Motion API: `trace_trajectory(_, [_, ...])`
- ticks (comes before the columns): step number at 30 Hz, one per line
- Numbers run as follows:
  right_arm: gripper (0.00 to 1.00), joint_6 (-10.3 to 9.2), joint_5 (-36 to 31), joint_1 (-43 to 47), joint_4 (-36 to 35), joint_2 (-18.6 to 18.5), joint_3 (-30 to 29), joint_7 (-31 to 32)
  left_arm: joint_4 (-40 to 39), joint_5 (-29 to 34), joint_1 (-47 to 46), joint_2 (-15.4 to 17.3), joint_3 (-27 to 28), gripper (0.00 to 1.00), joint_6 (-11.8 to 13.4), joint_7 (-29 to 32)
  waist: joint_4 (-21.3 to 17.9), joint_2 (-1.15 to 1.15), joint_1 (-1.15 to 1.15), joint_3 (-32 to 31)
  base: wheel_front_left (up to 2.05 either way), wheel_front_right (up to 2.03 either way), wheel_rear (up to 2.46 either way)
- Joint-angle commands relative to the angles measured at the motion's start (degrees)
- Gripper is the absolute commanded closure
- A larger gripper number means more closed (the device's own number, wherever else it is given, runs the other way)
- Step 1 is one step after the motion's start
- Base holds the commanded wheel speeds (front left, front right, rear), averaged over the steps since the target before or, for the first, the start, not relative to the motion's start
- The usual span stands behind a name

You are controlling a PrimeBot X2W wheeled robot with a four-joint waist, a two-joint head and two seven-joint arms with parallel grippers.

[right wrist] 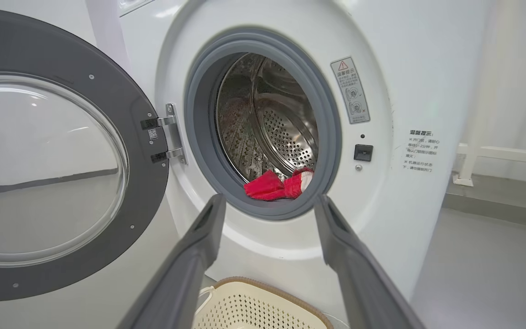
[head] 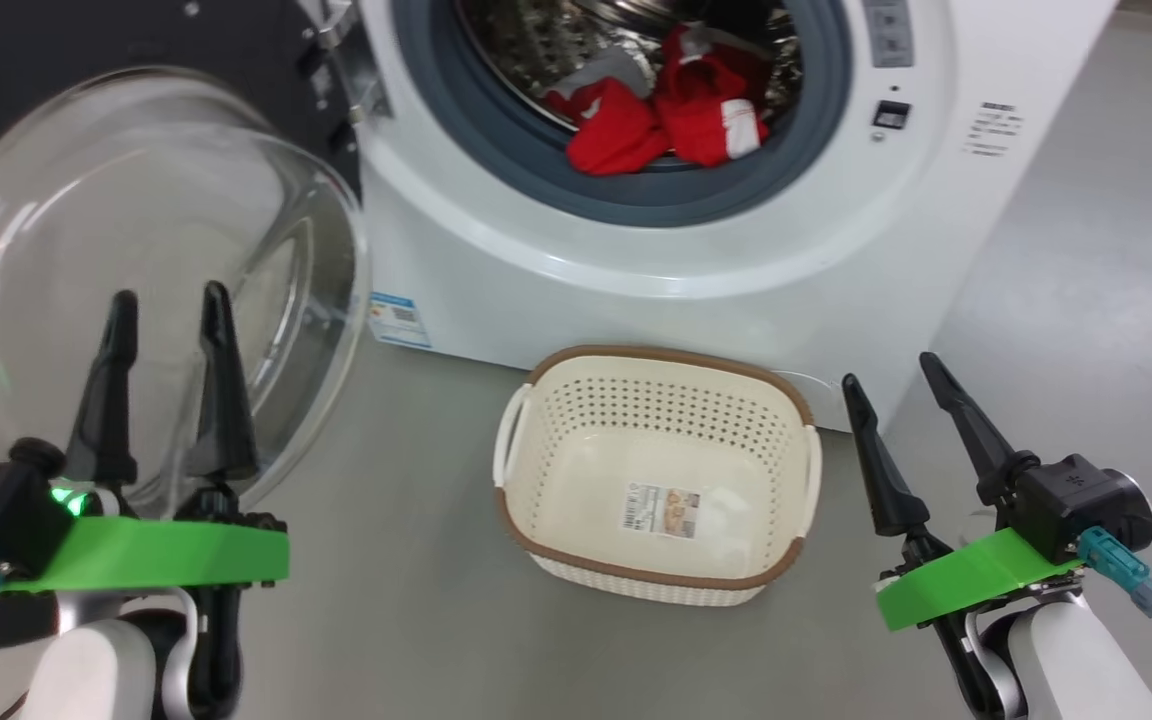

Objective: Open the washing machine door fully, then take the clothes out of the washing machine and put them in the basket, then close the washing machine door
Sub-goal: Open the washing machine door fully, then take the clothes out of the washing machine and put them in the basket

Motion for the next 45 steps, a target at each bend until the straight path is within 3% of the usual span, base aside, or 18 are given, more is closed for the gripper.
trace_trajectory(1, [0.0,0.28,-0.5,-1.8,-1.8,0.3,0.4,-0.4,-1.2,-0.1,-0.2,1.4,1.3,0.0,-0.8,0.3,-4.0,0.0,0.0,-0.5,0.0,0.0,0.0])
trace_trajectory(10, [0.0,0.28,-3.0,-1.3,-3.2,0.3,-2.1,-0.4,5.2,-1.8,0.6,2.8,-1.3,0.0,-6.2,-1.6,-11.5,0.0,0.0,-1.0,0.0,0.0,0.0])
trace_trajectory(20, [0.0,0.28,-2.7,1.1,-4.9,0.3,-4.4,-0.4,11.0,-4.2,3.8,4.3,-2.0,0.0,-8.8,-3.9,-17.3,0.0,0.0,-2.6,0.0,0.0,0.0])
trace_trajectory(29, [0.0,0.28,-4.0,5.2,-5.6,0.3,-5.7,-0.4,15.0,-3.9,8.5,6.2,-1.6,0.0,-9.4,-5.4,-20.5,0.0,0.0,-6.3,0.0,0.0,0.0])
trace_trajectory(45, [0.0,0.28,-2.8,11.5,-10.0,0.3,-7.4,-0.4,9.0,-0.7,16.4,6.7,-2.6,0.0,-8.0,-5.9,-21.5,0.0,0.0,-9.4,0.0,0.0,0.0])
